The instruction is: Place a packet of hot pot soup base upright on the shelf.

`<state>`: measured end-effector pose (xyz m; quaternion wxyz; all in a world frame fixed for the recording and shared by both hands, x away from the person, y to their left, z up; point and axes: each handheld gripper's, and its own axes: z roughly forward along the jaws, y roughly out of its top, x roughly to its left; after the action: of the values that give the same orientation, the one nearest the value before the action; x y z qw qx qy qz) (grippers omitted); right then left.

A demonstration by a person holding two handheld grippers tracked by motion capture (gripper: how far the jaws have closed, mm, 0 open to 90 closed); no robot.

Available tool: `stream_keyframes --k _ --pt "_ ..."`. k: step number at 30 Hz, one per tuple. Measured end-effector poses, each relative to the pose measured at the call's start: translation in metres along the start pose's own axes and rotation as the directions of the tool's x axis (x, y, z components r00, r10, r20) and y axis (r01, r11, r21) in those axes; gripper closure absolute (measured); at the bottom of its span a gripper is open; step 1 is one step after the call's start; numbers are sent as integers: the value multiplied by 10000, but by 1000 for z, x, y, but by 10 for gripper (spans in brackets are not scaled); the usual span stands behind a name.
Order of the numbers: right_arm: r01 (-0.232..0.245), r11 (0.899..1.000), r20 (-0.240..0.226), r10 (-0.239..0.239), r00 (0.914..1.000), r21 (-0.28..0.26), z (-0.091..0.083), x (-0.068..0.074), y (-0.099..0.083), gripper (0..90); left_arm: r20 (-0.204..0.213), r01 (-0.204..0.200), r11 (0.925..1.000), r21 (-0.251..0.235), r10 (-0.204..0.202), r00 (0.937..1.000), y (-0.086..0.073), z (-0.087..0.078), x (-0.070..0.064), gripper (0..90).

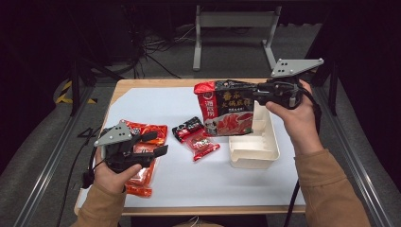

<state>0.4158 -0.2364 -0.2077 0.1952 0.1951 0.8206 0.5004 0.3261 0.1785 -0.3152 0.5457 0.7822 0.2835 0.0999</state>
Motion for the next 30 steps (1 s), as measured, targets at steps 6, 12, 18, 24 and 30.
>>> stream_keyframes --k 6,12,18,24,30 --pt "54 10000 275 -57 9996 80 -1 -11 -1 782 -16 -26 10000 13 26 10000 -1 1 2 381" --pt "199 9998 663 -202 9976 41 -4 -21 -4 782 3 68 10000 60 -68 10000 -2 2 4 377" --pt "124 9999 1052 -125 9944 17 -6 -37 -12 781 8 66 9999 157 -66 10000 -2 3 5 375" --pt "-88 10000 1346 89 9909 -14 -7 -48 -18 780 -25 93 9998 195 -92 10000 -3 3 6 373" --pt "-191 9998 1486 194 9887 -35 -7 -58 -24 779 44 161 9995 285 -162 9999 -4 5 7 372"
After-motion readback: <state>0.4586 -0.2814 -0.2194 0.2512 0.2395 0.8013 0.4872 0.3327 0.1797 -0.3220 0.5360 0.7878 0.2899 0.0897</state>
